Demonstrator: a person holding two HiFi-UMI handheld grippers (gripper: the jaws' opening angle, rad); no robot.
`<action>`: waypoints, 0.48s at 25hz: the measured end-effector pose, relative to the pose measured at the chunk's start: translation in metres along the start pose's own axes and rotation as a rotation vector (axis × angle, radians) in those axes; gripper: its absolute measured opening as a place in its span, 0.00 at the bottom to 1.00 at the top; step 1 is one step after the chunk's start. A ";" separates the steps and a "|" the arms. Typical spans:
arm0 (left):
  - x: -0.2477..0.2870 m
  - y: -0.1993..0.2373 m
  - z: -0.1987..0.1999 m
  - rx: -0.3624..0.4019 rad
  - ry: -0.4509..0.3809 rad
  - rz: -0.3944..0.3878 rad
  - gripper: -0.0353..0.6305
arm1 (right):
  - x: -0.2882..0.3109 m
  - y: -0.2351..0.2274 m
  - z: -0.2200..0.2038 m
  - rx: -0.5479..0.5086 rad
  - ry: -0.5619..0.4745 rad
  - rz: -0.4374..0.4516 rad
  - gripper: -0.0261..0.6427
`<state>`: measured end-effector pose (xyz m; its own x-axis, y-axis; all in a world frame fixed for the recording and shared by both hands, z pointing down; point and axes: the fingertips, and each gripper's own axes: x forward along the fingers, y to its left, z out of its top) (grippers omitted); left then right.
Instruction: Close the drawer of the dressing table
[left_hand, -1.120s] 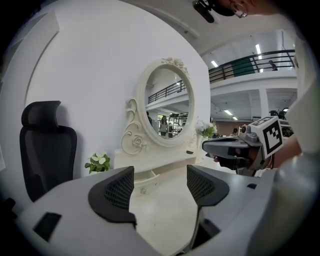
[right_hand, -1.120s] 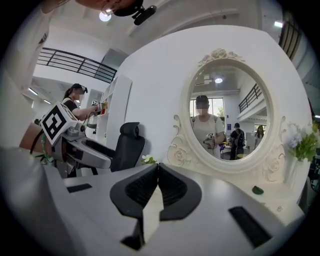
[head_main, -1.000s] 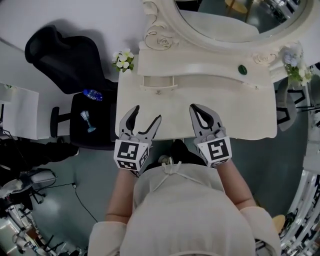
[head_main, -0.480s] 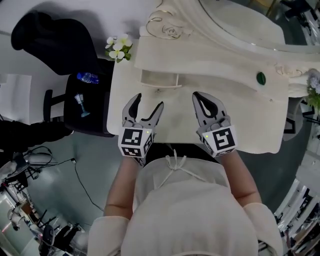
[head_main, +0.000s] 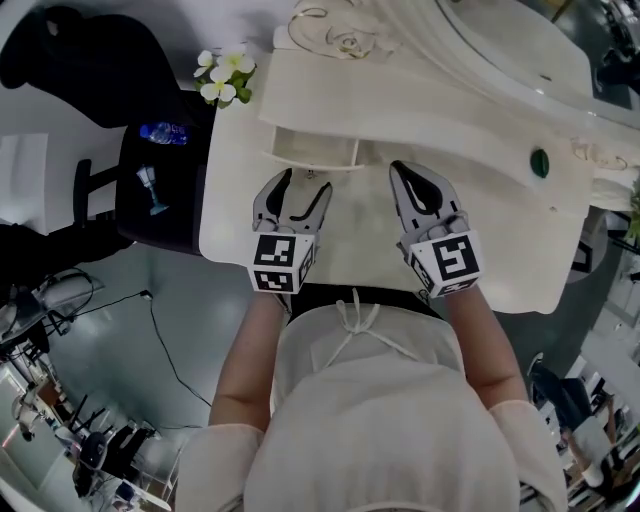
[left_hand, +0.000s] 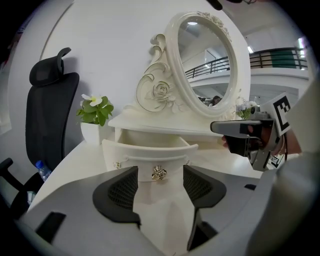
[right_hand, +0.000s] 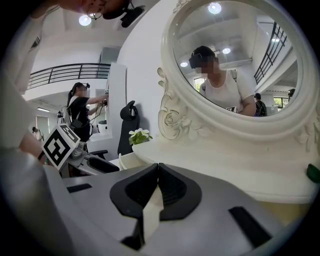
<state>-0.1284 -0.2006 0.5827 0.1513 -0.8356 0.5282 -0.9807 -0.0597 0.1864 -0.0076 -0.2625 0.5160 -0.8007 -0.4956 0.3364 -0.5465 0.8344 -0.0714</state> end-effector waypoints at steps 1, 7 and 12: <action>0.002 0.001 -0.001 -0.001 0.003 0.010 0.49 | 0.001 -0.002 -0.001 0.006 0.003 0.000 0.05; 0.010 0.004 -0.009 -0.012 0.034 0.059 0.31 | 0.000 -0.011 -0.008 0.028 0.018 0.001 0.05; 0.012 0.002 -0.011 -0.015 0.041 0.053 0.23 | 0.000 -0.011 -0.009 0.028 0.020 0.004 0.05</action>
<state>-0.1276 -0.2054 0.5986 0.1047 -0.8145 0.5707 -0.9854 -0.0077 0.1699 0.0003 -0.2691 0.5255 -0.7981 -0.4869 0.3550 -0.5500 0.8293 -0.0991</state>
